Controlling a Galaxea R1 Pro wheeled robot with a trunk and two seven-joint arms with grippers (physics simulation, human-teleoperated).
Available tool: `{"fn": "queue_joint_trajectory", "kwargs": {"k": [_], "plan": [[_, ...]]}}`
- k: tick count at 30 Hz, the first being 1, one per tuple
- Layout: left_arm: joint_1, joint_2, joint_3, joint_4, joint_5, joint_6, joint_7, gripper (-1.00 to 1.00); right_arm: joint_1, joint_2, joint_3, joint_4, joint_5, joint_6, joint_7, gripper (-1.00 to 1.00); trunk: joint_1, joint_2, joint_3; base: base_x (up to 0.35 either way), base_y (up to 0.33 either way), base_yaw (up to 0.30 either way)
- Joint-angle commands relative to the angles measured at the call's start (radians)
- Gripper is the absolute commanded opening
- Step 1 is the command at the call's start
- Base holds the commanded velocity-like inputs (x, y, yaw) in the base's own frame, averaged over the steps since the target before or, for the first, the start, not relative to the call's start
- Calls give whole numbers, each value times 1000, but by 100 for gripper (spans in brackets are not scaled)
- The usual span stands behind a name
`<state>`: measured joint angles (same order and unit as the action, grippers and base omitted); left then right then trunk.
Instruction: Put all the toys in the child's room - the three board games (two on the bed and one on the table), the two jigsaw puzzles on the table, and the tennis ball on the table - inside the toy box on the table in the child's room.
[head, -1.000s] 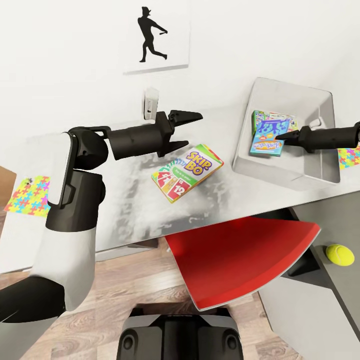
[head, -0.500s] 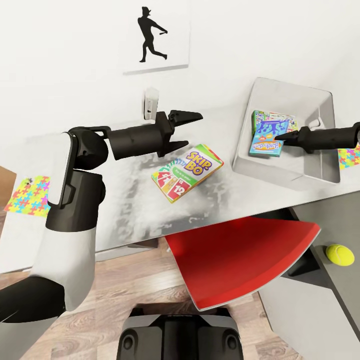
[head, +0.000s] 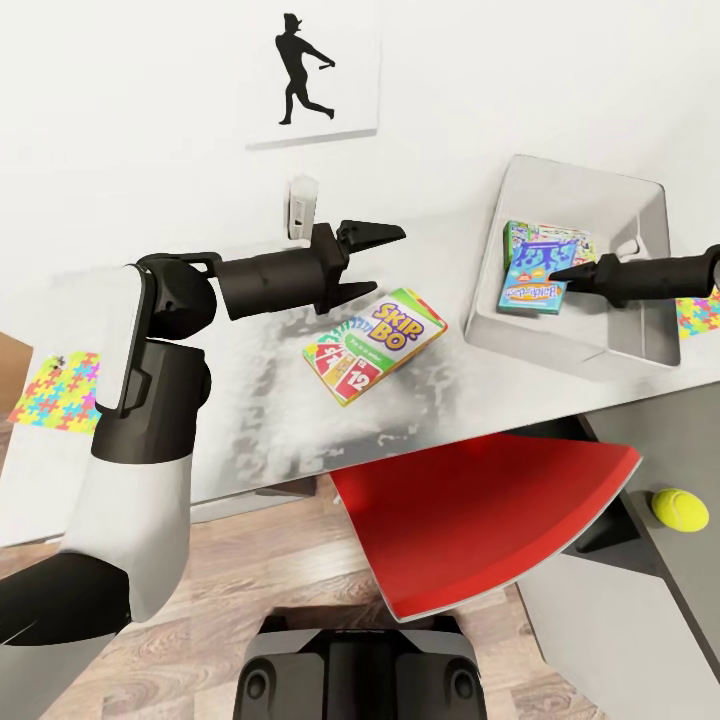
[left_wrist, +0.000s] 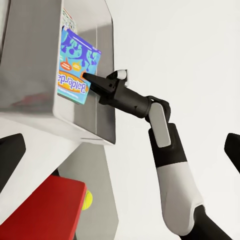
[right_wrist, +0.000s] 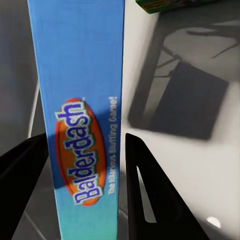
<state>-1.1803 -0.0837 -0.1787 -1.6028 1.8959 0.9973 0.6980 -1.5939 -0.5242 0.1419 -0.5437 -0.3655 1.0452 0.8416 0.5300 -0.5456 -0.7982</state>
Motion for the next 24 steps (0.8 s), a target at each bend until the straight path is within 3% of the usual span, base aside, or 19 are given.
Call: {"fn": "queue_joint_trajectory", "kwargs": {"k": [1,23,24], "plan": [[-1,-1,1,0,9,1,10,100,-1,-1,5,0,-1,2,4,-100,0,-1,-1,0,0,0],[-1,-1,1,0,9,1,10,100,0,-1,5,1,-1,2,4,-100,0,-1,-1,0,0,0],[-1,-1,1,0,9,1,10,100,0,-1,5,1,-1,2,4,100,0,-1,-1,0,0,0]]}}
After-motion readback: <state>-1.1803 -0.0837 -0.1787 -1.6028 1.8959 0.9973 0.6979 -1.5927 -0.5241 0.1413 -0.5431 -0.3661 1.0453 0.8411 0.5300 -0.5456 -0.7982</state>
